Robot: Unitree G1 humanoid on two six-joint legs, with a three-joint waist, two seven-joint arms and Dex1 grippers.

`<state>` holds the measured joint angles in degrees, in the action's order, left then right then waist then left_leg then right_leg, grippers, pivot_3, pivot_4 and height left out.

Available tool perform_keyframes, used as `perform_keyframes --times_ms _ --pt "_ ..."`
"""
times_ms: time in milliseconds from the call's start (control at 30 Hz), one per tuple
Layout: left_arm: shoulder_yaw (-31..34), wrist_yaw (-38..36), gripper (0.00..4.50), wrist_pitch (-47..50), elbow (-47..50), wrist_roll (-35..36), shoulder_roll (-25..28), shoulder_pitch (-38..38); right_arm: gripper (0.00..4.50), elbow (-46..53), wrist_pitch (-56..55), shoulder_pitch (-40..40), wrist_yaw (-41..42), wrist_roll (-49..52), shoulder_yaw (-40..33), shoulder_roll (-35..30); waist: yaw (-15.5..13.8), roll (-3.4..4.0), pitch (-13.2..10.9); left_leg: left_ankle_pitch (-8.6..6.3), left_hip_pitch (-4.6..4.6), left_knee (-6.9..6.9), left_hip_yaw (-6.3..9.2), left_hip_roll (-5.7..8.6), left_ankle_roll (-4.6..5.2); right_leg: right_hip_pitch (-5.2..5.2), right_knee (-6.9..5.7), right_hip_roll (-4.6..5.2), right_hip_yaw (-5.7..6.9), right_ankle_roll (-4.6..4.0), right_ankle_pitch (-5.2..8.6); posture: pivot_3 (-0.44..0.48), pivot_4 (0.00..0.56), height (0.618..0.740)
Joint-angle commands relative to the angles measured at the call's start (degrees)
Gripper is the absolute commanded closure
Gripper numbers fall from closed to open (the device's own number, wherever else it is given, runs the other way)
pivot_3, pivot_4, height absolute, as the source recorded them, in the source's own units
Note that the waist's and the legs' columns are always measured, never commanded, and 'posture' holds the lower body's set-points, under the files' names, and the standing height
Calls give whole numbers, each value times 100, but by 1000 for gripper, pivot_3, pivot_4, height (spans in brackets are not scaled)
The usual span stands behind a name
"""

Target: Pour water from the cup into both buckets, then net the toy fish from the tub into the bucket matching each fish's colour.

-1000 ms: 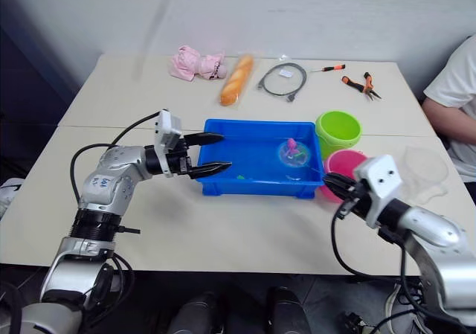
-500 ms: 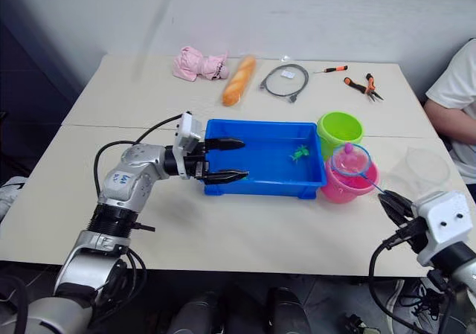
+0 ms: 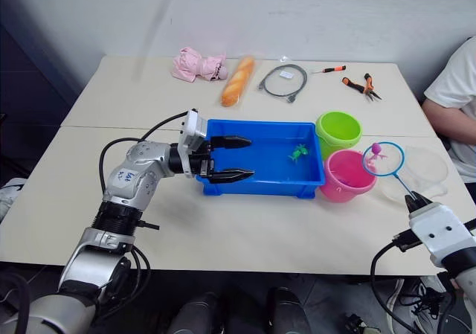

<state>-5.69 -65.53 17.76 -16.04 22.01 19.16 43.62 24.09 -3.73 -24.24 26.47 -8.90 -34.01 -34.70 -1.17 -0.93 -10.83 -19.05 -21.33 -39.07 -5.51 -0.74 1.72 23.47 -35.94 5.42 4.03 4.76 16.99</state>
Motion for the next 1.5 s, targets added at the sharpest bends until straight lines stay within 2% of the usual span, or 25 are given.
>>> perform_keyframes --times_ms 33,300,400,500,633,733,767,900,1000,1200,1267,1400,1500 --pt "11 26 41 5 270 12 33 -45 4500 -197 -455 86 -424 -626 -27 -221 1 0 0 0 0 0 0 0 0 0 0 0 0 0 0 0 150 738" --pt "27 53 41 -19 290 23 11 -97 4500 -584 -1221 319 -1127 -1938 359 -700 16 0 0 5 3 0 0 -1 -8 0 -3 -2 -1 -1 1 0 150 738" --pt "47 61 41 -37 294 21 20 -124 4500 -613 -1305 358 -1205 -1869 315 -681 16 0 0 6 3 0 0 -1 -9 -1 -2 -1 -2 -1 1 0 150 738" --pt "96 78 41 -75 287 14 60 -177 4500 -536 -1301 462 -1094 -1325 216 -593 16 0 0 6 3 -1 -1 -1 -9 -1 -3 -2 -2 -1 1 0 150 738" --pt "204 147 41 -142 247 6 159 -234 4500 11 -369 833 -231 929 232 -375 40 0 0 8 6 -1 1 -3 -9 -4 -3 -2 -1 -1 1 0 150 738" --pt "431 253 41 -207 103 2 375 -256 4500 913 2099 1339 -114 3699 314 -375 100 1 0 8 7 -1 5 -8 -10 -5 -7 -3 0 -1 1 0 150 738" --pt "481 289 41 -238 60 -14 436 -263 4500 1102 2685 1464 -158 4276 308 -453 124 0 0 9 8 -2 6 -9 -9 -5 -10 0 -1 -2 1 0 150 738" --pt "751 241 41 -260 -76 70 781 -342 4500 1497 4419 2239 -658 6001 571 -891 134 1 0 9 8 -1 13 -11 -8 -4 -14 4 2 -6 3 0 150 738" --pt "940 250 41 -309 -156 79 1015 -413 4500 1566 5366 2750 -1270 6687 858 -1079 129 1 0 9 5 0 18 -12 -8 0 -11 8 4 -7 3 0 150 738" --pt "1284 349 41 -276 -40 205 1279 -664 4500 1420 6172 3325 -2222 7102 1391 -835 82 0 0 1 -12 2 23 -6 5 4 0 20 12 -7 3 0 150 738" --pt "1337 341 41 -237 15 197 1372 -747 4500 1431 6232 3440 -2228 6991 1499 -877 89 0 0 -1 -17 0 21 -3 9 6 -1 23 12 -4 1 0 150 738" --pt "1348 318 41 -250 3 149 1524 -811 4500 1444 5422 3490 -1618 5144 2382 -1814 108 1 0 -3 -21 0 16 0 12 11 0 21 13 -2 0 0 150 738" --pt "1310 336 41 -229 64 144 1561 -846 4500 1095 4381 3443 -829 4007 2899 -2444 116 0 0 -3 -21 0 13 1 13 13 6 16 14 -2 1 0 150 738"
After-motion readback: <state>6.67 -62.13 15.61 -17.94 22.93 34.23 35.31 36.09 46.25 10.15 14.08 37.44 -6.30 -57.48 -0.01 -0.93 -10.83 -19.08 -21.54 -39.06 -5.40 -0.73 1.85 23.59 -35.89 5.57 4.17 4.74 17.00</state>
